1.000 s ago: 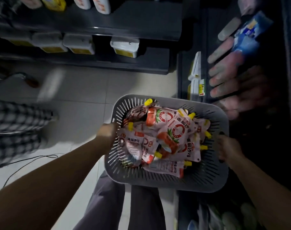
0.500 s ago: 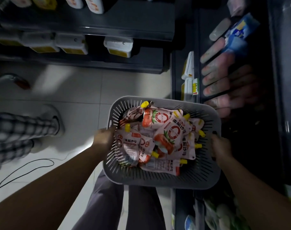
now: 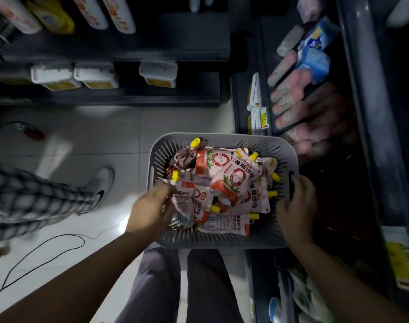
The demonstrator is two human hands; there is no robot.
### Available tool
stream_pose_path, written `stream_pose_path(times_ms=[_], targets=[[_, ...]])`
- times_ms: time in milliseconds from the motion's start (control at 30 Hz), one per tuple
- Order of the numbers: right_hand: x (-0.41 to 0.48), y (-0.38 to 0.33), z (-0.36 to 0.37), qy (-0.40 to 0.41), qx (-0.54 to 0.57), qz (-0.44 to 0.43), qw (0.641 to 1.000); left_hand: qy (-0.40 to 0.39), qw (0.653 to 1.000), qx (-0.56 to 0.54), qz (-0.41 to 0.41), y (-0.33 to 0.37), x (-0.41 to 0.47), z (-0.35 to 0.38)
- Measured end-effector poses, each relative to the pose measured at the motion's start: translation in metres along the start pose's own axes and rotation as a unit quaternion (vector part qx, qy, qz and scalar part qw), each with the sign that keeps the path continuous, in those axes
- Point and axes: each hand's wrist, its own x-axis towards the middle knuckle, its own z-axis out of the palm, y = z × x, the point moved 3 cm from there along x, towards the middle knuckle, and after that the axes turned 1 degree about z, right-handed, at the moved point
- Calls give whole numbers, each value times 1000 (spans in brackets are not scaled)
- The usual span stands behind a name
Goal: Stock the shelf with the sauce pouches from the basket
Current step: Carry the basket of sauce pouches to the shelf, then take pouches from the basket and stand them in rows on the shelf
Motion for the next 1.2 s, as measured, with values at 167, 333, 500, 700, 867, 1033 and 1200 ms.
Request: stream_pose_path(times_ms=[167,333,500,700,867,1033,1200], targets=[[-14,-26,32,-153,177,37,972,-105,953,-98,-267,-13,7,38],[-20,-25,64,-281,414,402,767,-107,902,-178,-380,-23,5,64],[-17,-22,82,-288,510,440,681,-49,857,-272,-435,-29,10,84],[-15,-25,95,-295,503,423,694,-26,848,-294,-440,-36,13,100],[-14,-21,98,-295,508,413,696,-43,904,-199,-377,-39,11,101],[-22,-6,95,-286,525,405,691,-48,931,-148,-331,-33,8,100],[-20,3,91,-261,574,408,660,-61,965,-59,-249,-34,11,91]])
